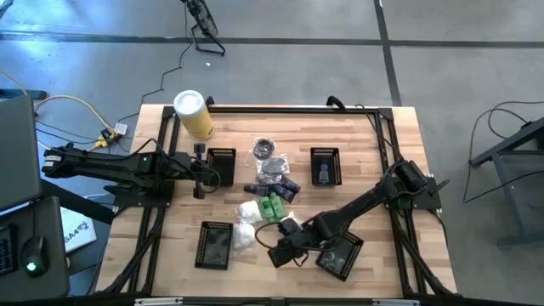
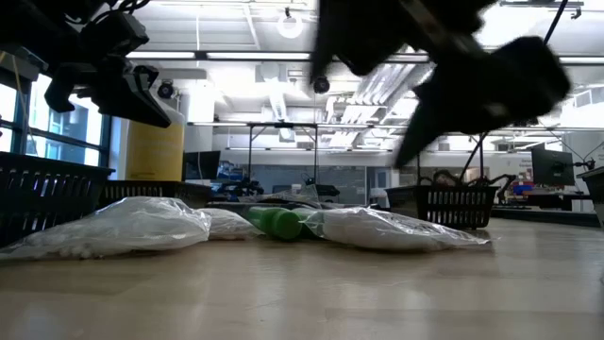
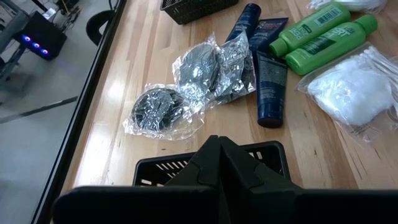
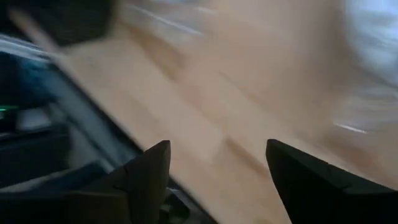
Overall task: Pick & Place Travel size toiletries
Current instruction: Put the white cotton pack into the bottom right black basket
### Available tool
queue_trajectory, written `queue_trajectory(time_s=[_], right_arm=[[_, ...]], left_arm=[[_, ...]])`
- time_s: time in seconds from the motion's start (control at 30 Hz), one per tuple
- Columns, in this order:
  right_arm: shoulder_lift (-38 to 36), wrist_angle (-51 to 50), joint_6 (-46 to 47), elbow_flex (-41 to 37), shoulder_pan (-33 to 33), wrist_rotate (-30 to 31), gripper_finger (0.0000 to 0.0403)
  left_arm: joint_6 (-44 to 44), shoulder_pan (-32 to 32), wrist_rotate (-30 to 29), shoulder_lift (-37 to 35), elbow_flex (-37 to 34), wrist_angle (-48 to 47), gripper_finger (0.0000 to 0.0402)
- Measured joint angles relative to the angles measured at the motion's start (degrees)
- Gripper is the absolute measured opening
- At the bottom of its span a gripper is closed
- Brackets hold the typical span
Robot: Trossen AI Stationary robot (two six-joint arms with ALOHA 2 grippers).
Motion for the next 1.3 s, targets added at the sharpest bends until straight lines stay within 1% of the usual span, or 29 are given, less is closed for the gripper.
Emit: queue_trajectory(time_s=[0.07,0.13,0.2,0.3,0.43,0.57,0.73,0.83,0.93,1.0,1.03,1.17,1.23,1.3], right_arm=[[0.0,6.6,0.0,0.1,0.1,1.2,0.0253],[0.0,8.3,-0.3,1.6,0.1,2.8,0.0246],[0.2,6.3,-0.3,3.7,0.1,4.4,0.0237],[0.5,2.2,-0.6,7.7,-0.4,4.8,0.0221],[0.9,0.5,-5.3,13.0,-1.3,6.9,0.0205],[0.9,-1.2,-8.0,14.3,-2.6,8.4,0.0195],[1.6,-10.9,-8.1,14.3,-3.3,7.3,0.0191],[2.6,-16.9,-7.3,14.2,-3.0,5.5,0.0191],[4.0,-16.1,-5.4,14.2,-2.1,3.6,0.0191],[5.5,-14.9,-4.2,14.2,-1.3,3.6,0.0191],[6.1,-13.1,-2.9,14.3,-0.9,3.3,0.0191],[7.9,-11.5,2.3,14.2,0.5,2.2,0.0191],[8.2,-11.9,4.1,14.2,1.3,1.1,0.0191],[8.5,-13.1,5.2,14.2,1.9,1.2,0.0191]], left_arm=[[0.0,0.0,0.0,0.0,0.0,-0.1,0.0000],[0.0,0.0,0.0,0.0,0.0,-0.1,0.0000],[0.0,0.0,0.0,0.0,0.0,-0.6,0.0000],[0.0,0.0,0.0,0.0,0.0,-1.5,0.0000],[0.0,0.0,0.0,0.0,0.0,-2.4,0.0000],[0.0,0.0,0.0,0.0,0.0,-4.2,0.0000],[0.0,0.0,0.0,0.0,0.0,-4.2,0.0000],[0.5,0.0,0.0,0.0,0.0,-4.3,0.0000],[2.0,0.0,0.0,0.0,0.0,-4.3,0.0000],[2.1,0.0,0.0,0.0,0.0,-4.3,0.0000],[2.1,0.0,0.0,0.0,0.0,-4.3,0.0000],[2.1,0.0,0.0,0.0,0.0,-4.0,0.0000],[2.1,0.0,0.0,0.0,0.0,-4.0,0.0000],[2.1,0.0,0.0,0.0,0.0,-3.7,0.0000]])
